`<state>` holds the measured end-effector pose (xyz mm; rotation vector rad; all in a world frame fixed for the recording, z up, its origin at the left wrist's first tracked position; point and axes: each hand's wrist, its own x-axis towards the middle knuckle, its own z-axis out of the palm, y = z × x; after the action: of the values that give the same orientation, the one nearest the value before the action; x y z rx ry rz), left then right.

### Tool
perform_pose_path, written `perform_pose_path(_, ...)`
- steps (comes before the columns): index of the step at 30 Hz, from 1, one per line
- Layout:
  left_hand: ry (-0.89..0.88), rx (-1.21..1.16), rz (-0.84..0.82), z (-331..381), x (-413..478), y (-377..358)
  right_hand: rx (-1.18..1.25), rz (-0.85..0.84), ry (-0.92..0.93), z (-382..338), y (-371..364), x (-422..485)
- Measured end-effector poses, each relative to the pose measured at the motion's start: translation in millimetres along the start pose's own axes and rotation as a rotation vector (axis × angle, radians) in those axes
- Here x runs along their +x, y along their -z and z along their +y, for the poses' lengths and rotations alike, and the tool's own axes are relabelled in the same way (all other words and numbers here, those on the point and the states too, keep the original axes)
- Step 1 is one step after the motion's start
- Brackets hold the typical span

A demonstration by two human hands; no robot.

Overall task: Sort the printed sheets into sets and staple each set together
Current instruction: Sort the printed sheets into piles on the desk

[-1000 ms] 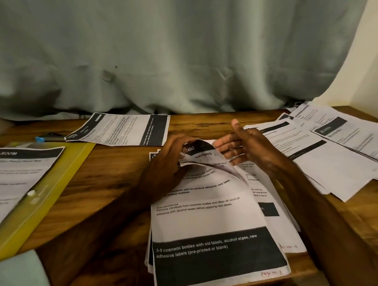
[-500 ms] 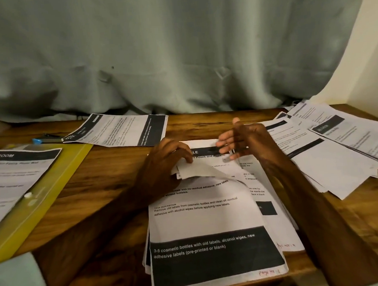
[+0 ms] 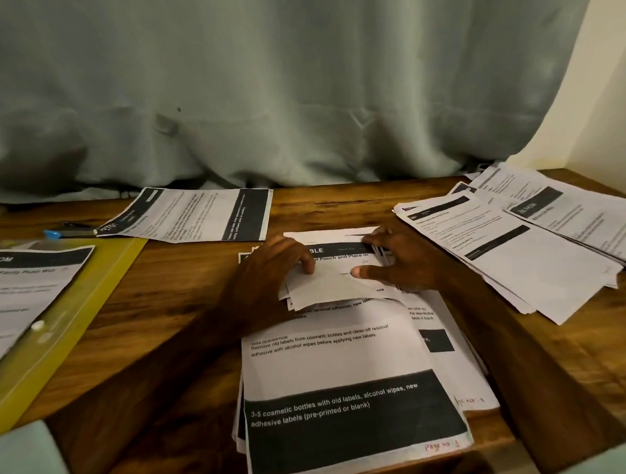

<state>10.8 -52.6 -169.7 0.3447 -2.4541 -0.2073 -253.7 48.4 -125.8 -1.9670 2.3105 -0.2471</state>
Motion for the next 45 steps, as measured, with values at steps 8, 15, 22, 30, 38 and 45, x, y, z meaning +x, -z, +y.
perform_pose_path(8, -0.002, -0.012, 0.005, 0, -1, 0, 0.094, 0.051, 0.042, -3, -4, 1)
perform_pose_path(15, -0.033, -0.005, 0.045, 5, -1, 0, 0.191, 0.069, -0.068, -4, -5, 8)
perform_pose_path(22, -0.006, -0.003, -0.002, 1, -1, -1, 0.378, 0.241, -0.019, -5, -4, 8)
perform_pose_path(30, 0.003, -0.018, -0.019, -1, -2, -2, 0.576, 0.421, 0.016, -1, -4, 18)
perform_pose_path(38, 0.077, -0.066, 0.218, 16, 5, 4, 0.984, 0.081, -0.088, -30, 24, -11)
perform_pose_path(45, 0.024, 0.083, 0.240, 11, 4, 8, 1.148, -0.153, 0.152, -27, 27, -14)
